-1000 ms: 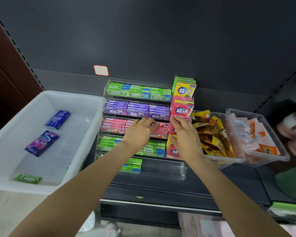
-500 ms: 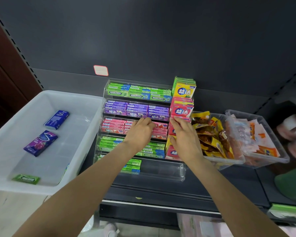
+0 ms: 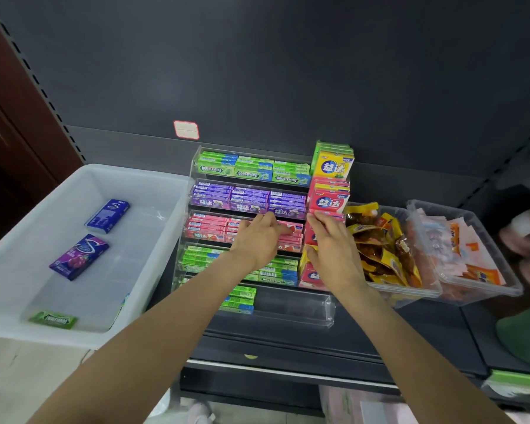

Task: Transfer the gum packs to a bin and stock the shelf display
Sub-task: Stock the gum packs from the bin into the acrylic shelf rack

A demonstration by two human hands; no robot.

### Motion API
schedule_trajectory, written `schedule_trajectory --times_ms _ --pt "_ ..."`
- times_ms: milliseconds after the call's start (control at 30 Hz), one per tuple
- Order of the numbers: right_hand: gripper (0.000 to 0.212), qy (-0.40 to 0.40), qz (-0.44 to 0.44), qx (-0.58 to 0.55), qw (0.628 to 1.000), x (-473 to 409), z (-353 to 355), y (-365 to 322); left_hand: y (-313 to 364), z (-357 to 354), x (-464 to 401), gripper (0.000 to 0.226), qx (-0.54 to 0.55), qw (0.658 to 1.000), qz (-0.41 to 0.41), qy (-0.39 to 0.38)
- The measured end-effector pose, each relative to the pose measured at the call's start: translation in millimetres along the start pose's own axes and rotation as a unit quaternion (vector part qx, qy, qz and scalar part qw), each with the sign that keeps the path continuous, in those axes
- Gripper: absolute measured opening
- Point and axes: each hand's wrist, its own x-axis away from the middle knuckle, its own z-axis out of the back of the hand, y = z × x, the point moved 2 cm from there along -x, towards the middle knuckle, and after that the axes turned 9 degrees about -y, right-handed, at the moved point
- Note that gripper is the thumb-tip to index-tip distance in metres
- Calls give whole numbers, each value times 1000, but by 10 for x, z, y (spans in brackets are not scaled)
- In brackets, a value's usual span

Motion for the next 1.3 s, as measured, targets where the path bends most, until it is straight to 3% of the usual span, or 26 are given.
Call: schedule_trajectory --times_ms 333,500,733,933,1100,1300 --pt "66 -3 6 3 1000 9 5 7 47 39 -27 59 41 999 23 -25" --pt "66 -3 7 3 1000 -3 7 7 -56 -49 100 45 -28 999 -29 5" --pt "65 -3 3 5 1000 2 1 13 36 -28 48 46 -65 997 -26 12" --pt "67 -4 3 5 1000 6 6 -3 20 -50 64 63 -50 999 -14 1" --pt "67 -5 9 4 1000 11 13 7 -8 -50 112 64 -93 994 -54 15" --pt "68 -12 11 5 1000 11 18 12 -13 -2 85 53 -35 998 -21 42"
